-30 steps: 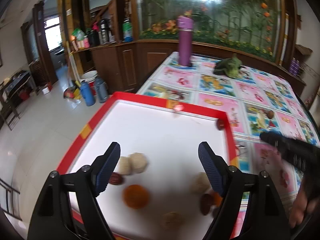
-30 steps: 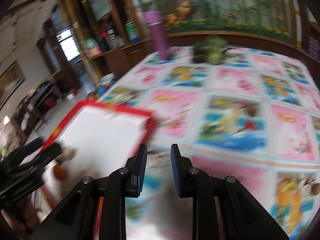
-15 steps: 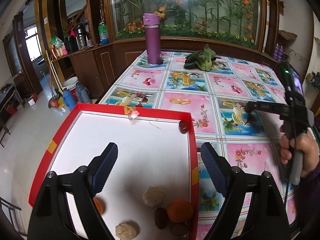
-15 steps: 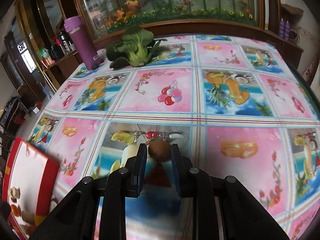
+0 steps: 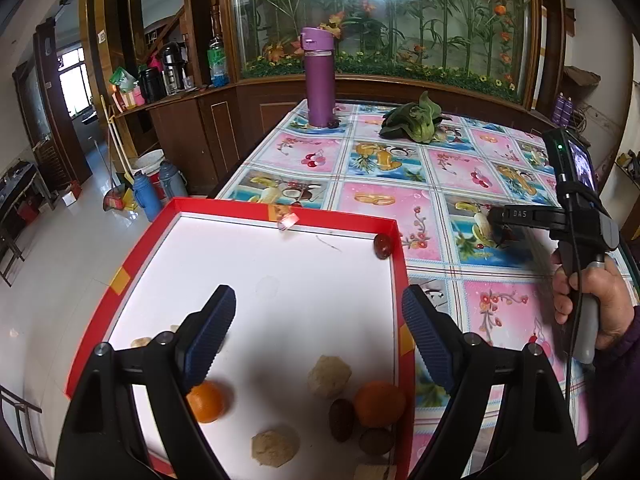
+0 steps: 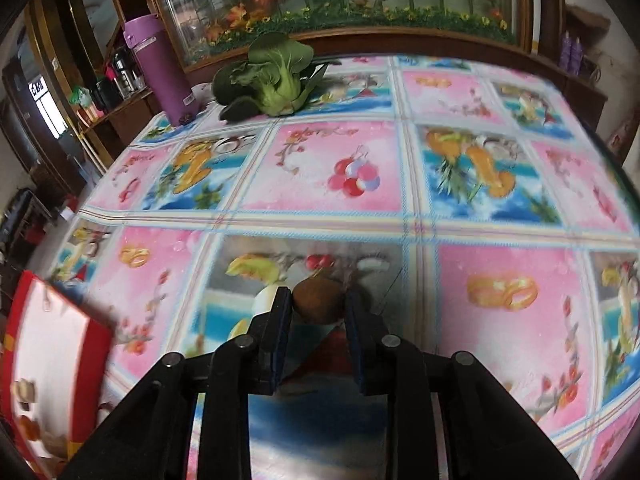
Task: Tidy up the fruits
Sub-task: 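Grasp a brown kiwi with the right tool from the tablecloth, then carry the kiwi into the white tray and open the right tool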
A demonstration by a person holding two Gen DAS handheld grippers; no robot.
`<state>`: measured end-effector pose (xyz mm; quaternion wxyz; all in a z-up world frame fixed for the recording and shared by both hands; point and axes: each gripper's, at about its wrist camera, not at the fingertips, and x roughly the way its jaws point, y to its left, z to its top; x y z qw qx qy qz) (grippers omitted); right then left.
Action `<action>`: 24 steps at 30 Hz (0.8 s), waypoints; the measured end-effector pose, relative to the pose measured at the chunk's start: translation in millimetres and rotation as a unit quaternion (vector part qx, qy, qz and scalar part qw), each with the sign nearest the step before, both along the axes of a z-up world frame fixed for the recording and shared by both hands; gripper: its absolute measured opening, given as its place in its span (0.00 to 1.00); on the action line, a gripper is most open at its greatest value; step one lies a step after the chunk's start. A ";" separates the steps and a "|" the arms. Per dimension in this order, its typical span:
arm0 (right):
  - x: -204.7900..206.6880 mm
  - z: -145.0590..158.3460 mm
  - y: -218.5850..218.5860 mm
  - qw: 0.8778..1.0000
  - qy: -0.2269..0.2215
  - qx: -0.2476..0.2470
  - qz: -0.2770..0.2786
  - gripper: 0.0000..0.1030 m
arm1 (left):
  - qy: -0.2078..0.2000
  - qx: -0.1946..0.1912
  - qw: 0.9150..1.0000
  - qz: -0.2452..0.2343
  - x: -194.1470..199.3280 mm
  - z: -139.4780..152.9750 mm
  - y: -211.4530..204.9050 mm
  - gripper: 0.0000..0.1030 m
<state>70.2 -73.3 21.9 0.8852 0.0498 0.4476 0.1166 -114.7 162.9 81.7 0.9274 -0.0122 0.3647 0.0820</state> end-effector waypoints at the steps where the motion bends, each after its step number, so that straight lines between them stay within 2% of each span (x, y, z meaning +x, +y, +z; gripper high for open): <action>1: -6.2 2.2 1.9 1.000 0.003 0.018 0.007 0.24 | -0.001 0.000 1.000 0.001 -1.6 0.3 1.5 0.83; 6: -47.7 23.7 31.7 0.996 -0.014 0.054 0.063 0.24 | -0.007 -0.004 1.000 0.012 -10.1 1.9 10.7 0.83; 11: -104.5 49.0 85.6 0.983 -0.051 0.078 0.160 0.24 | -0.008 -0.011 0.999 0.032 -18.9 0.7 25.5 0.83; 14: -127.2 51.6 115.0 0.976 -0.063 0.067 0.199 0.24 | -0.009 -0.014 0.999 0.046 -27.0 0.7 36.3 0.83; 17: -143.9 42.0 141.1 0.972 -0.072 0.031 0.224 0.24 | -0.011 -0.014 0.998 0.058 -34.5 0.5 44.7 0.83; 24: -168.5 25.0 161.8 0.966 -0.062 0.005 0.251 0.25 | -0.013 -0.016 0.995 0.093 -46.8 -1.3 65.5 0.83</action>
